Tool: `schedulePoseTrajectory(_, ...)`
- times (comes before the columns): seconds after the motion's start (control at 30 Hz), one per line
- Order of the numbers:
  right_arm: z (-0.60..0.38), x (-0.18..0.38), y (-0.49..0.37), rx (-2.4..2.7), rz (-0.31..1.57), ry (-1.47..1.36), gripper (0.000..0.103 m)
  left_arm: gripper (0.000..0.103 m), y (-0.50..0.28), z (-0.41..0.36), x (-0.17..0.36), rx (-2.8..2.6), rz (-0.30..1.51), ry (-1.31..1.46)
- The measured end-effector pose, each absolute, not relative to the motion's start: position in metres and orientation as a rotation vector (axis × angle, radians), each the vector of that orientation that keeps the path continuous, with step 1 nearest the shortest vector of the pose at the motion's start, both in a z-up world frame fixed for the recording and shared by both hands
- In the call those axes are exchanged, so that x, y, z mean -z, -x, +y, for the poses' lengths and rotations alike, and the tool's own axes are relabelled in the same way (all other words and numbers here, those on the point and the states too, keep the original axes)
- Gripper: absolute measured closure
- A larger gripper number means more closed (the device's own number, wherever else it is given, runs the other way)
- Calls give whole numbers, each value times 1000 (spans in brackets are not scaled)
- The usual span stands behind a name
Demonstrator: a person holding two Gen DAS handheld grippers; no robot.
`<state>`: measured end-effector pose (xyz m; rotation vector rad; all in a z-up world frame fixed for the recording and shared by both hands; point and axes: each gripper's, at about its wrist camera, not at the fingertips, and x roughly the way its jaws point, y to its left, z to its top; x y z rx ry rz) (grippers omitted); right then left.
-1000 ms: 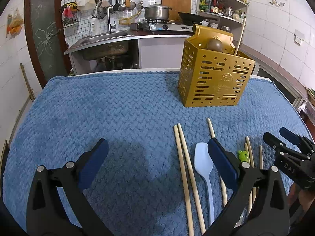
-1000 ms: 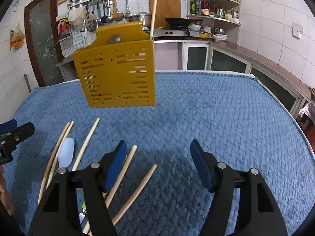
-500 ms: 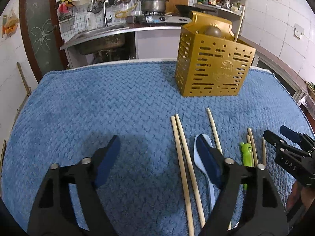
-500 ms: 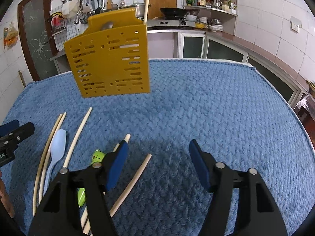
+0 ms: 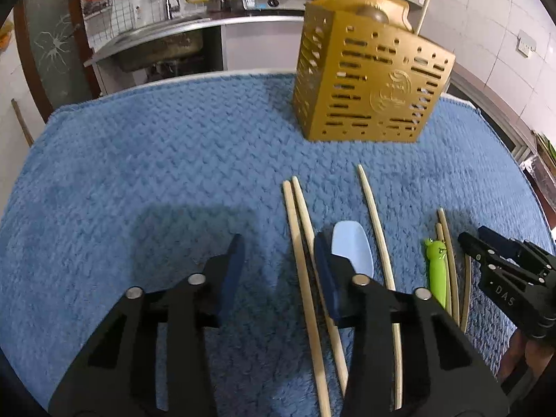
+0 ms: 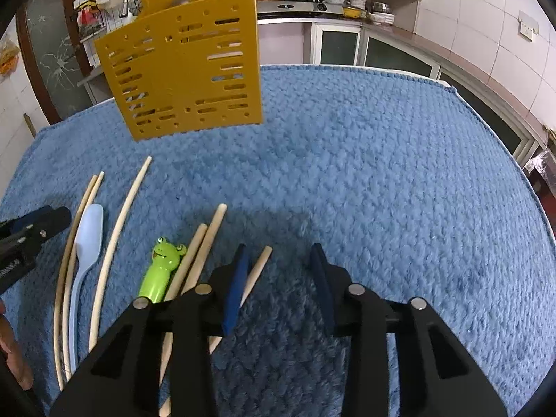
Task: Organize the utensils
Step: 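Grasp a chopstick with the left tool while the right tool grasps another chopstick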
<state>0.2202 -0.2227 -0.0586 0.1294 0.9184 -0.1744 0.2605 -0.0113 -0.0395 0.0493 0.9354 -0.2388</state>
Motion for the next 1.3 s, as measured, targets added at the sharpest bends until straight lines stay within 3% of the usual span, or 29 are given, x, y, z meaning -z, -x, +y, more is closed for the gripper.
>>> schedulePoseTrajectory(0.53, -225, 57, -225, 156, 942, -150, 75, 66, -282, -33, 54, 232, 985, -100)
schedulePoseTrajectory(0.7, -219, 56, -229, 137, 960, -131, 90, 75, -290, -36, 52, 229, 984, -115)
schedulePoseTrajectory(0.8, -217, 55, -232, 128, 963, -120, 91, 77, -295, -36, 51, 226, 992, -106)
schedulePoseTrajectory(1.0, -223, 53, -242, 60, 980, -139, 93, 94, -295, -29, 48, 246, 1010, -61)
schedulePoseTrajectory(1.3, -224, 52, -254, -7, 1001, -105, 93, 96, -307, -24, 48, 255, 1048, -42)
